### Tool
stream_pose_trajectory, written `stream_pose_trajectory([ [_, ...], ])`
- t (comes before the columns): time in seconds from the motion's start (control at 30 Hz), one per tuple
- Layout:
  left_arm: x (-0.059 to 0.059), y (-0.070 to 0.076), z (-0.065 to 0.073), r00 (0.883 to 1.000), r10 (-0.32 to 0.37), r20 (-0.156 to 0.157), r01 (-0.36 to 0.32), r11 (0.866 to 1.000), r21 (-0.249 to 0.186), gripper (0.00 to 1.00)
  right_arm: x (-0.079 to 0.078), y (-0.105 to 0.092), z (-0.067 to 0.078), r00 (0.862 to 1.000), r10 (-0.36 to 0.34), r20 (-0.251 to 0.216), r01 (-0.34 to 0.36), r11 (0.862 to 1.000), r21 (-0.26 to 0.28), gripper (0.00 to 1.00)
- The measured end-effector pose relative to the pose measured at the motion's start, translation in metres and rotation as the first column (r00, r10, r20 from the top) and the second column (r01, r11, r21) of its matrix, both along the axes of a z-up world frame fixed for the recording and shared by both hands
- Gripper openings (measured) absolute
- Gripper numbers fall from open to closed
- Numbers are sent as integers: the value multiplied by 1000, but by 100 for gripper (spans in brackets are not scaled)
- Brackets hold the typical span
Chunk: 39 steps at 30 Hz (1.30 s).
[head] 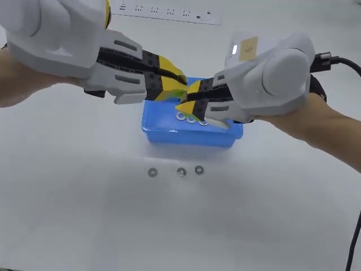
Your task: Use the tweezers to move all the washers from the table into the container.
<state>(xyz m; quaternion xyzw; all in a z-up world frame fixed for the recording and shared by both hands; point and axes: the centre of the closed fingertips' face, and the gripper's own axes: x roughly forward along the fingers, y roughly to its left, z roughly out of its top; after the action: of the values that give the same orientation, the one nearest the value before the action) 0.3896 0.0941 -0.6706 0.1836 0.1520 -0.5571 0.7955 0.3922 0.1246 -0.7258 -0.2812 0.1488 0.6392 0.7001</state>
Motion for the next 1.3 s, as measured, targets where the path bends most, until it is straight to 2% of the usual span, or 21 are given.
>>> stream_pose_trajectory([
  [0.07, -2, -1, 1, 1000, -5, 14, 5, 1000, 19, 9, -2, 0, 3, 1000, 5, 4, -5, 1000, 1, 7],
  [0.1, -2, -2, 4, 1000, -3, 27, 2, 1000, 15, 10, -3, 0, 4, 1000, 7, 4, -7, 1000, 1, 7],
  [0.27, -9, -6, 11, 999, -19, 37, 18, 1000, 20, 10, -10, 0, 12, 999, 28, 15, -28, 1000, -6, 7],
  [0.3, -12, -6, 10, 999, -34, 27, 33, 999, 23, 8, -10, 1, 15, 1000, 29, 11, -29, 1000, 0, 7],
  [0.47, -19, -9, 16, 998, -55, 18, 55, 998, 21, 7, -21, 0, 20, 999, 49, -3, -49, 999, 9, 7],
  [0.6, -30, -9, 26, 998, -65, 24, 64, 998, 19, 6, -33, -1, 29, 997, 73, -2, -73, 997, 25, 8],
  [0.63, -32, -9, 27, 998, -64, 23, 64, 998, 16, 6, -37, -1, 31, 996, 82, 17, -83, 996, 27, 9],
  [0.73, -33, -9, 25, 998, -66, 17, 66, 998, 20, 6, -46, -2, 32, 995, 104, 15, -104, 994, 26, 9],
  [0.97, -62, -14, 30, 998, -68, 4, 68, 998, 12, 6, -72, -6, 34, 991, 134, -1, -134, 991, 18, 9],
  [1.0, -68, -16, 31, 998, -69, 0, 69, 998, 10, 6, -78, -7, 33, 991, 133, -9, -132, 991, 21, 9],
  [1.07, -79, -18, 30, 997, -74, -21, 74, 997, 6, 6, -86, -9, 32, 991, 134, -23, -133, 991, 24, 9],
  [1.3, -112, -24, 22, 995, -84, -60, 84, 996, 5, 6, -117, -14, 20, 989, 129, -70, -127, 991, 31, 10],
])
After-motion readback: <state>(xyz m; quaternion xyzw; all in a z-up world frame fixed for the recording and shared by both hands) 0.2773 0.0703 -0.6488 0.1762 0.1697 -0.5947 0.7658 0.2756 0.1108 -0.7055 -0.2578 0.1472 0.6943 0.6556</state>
